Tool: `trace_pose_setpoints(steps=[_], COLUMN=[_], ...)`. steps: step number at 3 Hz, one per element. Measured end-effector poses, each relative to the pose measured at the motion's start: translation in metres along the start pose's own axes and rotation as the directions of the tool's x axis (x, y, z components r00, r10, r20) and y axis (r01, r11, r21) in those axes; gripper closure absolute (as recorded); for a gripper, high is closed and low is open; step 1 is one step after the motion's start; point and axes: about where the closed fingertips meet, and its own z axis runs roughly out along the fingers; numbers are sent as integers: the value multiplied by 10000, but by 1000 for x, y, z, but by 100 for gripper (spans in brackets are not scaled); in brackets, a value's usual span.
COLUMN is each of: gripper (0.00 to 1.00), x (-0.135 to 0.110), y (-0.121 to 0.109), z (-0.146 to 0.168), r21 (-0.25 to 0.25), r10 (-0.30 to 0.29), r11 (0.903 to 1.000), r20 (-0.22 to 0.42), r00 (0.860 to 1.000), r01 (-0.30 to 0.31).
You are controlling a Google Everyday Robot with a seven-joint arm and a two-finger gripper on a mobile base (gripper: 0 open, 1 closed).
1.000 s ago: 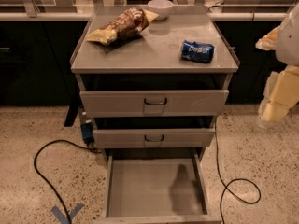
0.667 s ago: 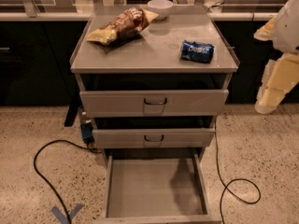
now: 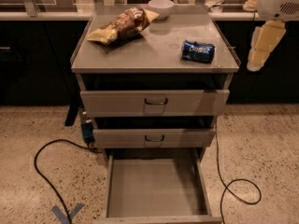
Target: Place pepsi can into bottom drawer
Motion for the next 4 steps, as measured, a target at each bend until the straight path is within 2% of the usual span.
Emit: trace_pose_setpoints(steps=[1, 2, 3, 4], gripper=[0, 0, 0, 0], x=[-6, -19, -25, -25], y=[-43, -73, -90, -93], z=[35, 77, 75, 79], r21=[56, -78, 326, 386], r10=[-294, -206, -224, -137], r11=[9996, 9997, 9993, 9992], r20=[465, 1451, 1776, 1843], r00=[9985, 9892, 9839, 9828], r01=[292, 219, 168, 67])
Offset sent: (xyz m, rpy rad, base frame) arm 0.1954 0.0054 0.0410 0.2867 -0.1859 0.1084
